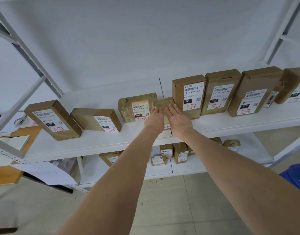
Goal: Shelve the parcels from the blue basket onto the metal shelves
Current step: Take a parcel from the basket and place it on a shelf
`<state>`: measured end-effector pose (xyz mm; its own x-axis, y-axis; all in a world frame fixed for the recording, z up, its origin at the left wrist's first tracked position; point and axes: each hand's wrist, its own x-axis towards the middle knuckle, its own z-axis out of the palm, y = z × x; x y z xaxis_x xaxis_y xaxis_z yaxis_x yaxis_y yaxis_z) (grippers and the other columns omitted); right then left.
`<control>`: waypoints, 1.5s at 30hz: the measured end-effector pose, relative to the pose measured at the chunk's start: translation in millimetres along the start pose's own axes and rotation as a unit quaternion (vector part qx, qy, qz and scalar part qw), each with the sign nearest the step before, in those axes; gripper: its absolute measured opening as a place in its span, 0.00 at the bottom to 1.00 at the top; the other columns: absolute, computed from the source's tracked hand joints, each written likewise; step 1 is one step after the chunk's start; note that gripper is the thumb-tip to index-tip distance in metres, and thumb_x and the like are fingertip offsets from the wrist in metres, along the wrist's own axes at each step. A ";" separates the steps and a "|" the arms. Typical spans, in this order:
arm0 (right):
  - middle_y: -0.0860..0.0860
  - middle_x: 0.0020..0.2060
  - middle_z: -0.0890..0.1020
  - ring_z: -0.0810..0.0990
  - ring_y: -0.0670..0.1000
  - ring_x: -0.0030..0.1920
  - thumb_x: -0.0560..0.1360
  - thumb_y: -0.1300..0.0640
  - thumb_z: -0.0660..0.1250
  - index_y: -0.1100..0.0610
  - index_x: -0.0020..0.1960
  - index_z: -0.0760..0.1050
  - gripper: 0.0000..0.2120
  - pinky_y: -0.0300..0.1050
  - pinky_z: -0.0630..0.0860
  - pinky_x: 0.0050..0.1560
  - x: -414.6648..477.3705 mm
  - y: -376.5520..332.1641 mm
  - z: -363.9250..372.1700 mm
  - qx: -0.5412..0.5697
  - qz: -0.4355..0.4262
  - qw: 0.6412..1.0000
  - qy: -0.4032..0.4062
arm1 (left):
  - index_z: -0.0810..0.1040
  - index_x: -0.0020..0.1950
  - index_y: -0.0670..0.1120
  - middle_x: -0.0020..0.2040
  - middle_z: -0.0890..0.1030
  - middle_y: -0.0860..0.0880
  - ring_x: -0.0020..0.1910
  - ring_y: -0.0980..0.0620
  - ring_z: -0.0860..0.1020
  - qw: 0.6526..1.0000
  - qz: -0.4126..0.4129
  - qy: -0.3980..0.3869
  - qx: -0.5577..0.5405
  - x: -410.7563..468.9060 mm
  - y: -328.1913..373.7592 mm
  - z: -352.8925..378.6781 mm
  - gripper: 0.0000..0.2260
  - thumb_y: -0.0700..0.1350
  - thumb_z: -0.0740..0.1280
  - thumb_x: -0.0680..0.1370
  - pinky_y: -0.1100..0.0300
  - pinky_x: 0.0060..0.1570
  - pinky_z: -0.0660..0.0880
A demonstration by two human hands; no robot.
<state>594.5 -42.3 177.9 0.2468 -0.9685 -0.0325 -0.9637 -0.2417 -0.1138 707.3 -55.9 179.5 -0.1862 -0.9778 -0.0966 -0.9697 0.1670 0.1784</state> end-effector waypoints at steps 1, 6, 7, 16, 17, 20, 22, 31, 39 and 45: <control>0.51 0.79 0.43 0.41 0.51 0.78 0.80 0.65 0.57 0.57 0.79 0.41 0.34 0.44 0.49 0.75 2.0 0.3 0.2 0.000 0.000 1.000 -0.001 | 0.49 0.78 0.39 0.78 0.51 0.42 0.78 0.48 0.49 1.000 0.001 -0.001 0.003 1.1 0.1 -0.6 0.32 0.32 0.61 0.77 0.55 0.74 0.57; 0.51 0.79 0.43 0.41 0.52 0.78 0.81 0.64 0.57 0.57 0.79 0.41 0.33 0.44 0.47 0.76 11.9 1.2 1.8 -0.009 0.007 1.000 -0.003 | 0.49 0.78 0.39 0.78 0.51 0.43 0.78 0.48 0.49 1.000 -0.001 -0.005 0.004 8.7 -1.5 -4.4 0.33 0.33 0.63 0.77 0.55 0.74 0.58; 0.52 0.79 0.43 0.40 0.52 0.78 0.81 0.64 0.57 0.57 0.79 0.41 0.34 0.44 0.47 0.76 13.9 1.6 2.1 -0.011 0.008 1.000 -0.002 | 0.50 0.78 0.39 0.78 0.51 0.43 0.78 0.48 0.49 1.000 -0.002 -0.007 0.005 9.7 -1.6 -5.5 0.33 0.33 0.63 0.77 0.55 0.73 0.58; 0.51 0.79 0.43 0.41 0.51 0.78 0.80 0.65 0.59 0.57 0.79 0.42 0.35 0.46 0.50 0.76 22.8 2.5 6.0 -0.009 0.010 1.000 0.001 | 0.50 0.78 0.40 0.78 0.51 0.44 0.78 0.49 0.48 1.000 -0.009 -0.014 0.001 10.8 -1.2 -10.0 0.33 0.33 0.64 0.77 0.55 0.73 0.58; 0.51 0.79 0.43 0.41 0.51 0.78 0.79 0.65 0.60 0.57 0.79 0.42 0.36 0.46 0.52 0.76 21.8 2.7 5.2 -0.004 0.011 1.000 0.001 | 0.51 0.78 0.40 0.78 0.52 0.44 0.78 0.49 0.49 1.000 -0.011 -0.015 -0.003 9.5 -0.5 -11.2 0.33 0.33 0.64 0.77 0.55 0.73 0.59; 0.52 0.79 0.45 0.43 0.52 0.78 0.77 0.67 0.62 0.57 0.79 0.45 0.38 0.48 0.60 0.74 13.5 3.7 -2.0 0.013 0.012 1.000 0.009 | 0.53 0.78 0.43 0.78 0.54 0.45 0.77 0.47 0.53 1.000 -0.007 -0.012 -0.008 5.6 2.2 -16.8 0.34 0.33 0.64 0.76 0.52 0.72 0.61; 0.54 0.77 0.50 0.50 0.54 0.77 0.76 0.67 0.64 0.56 0.78 0.49 0.37 0.49 0.69 0.68 3.4 6.5 -8.3 0.020 0.015 0.999 0.039 | 0.54 0.78 0.46 0.77 0.55 0.46 0.76 0.46 0.56 1.000 -0.007 0.014 -0.004 2.0 5.6 -19.8 0.35 0.32 0.64 0.75 0.51 0.71 0.62; 0.54 0.66 0.66 0.66 0.54 0.67 0.77 0.64 0.61 0.54 0.73 0.60 0.27 0.47 0.70 0.60 -83.6 92.2 -34.6 -0.012 0.114 0.986 0.124 | 0.65 0.71 0.46 0.68 0.66 0.45 0.67 0.45 0.67 0.984 0.126 0.107 0.063 -13.0 114.0 -21.8 0.22 0.37 0.61 0.77 0.53 0.55 0.74; 0.55 0.69 0.64 0.63 0.56 0.69 0.76 0.60 0.63 0.54 0.73 0.60 0.27 0.49 0.69 0.65 -240.0 248.6 -47.0 -0.028 0.304 0.946 0.104 | 0.62 0.73 0.46 0.71 0.62 0.45 0.70 0.45 0.64 0.959 0.275 0.015 0.070 -47.4 334.3 18.8 0.24 0.40 0.62 0.78 0.52 0.59 0.70; 0.56 0.69 0.63 0.62 0.57 0.70 0.77 0.60 0.63 0.56 0.74 0.59 0.27 0.50 0.70 0.62 -379.7 356.6 -36.2 -0.002 0.416 0.905 0.091 | 0.64 0.72 0.43 0.69 0.66 0.43 0.67 0.45 0.66 0.919 0.391 -0.020 0.046 -105.6 497.7 71.5 0.22 0.39 0.60 0.78 0.52 0.58 0.70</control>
<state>153.4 237.1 185.6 -0.5854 -0.8086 0.0586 -0.8082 0.5764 -0.1206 233.1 139.5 208.5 -0.8352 -0.5499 -0.0099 -0.5466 0.8280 0.1249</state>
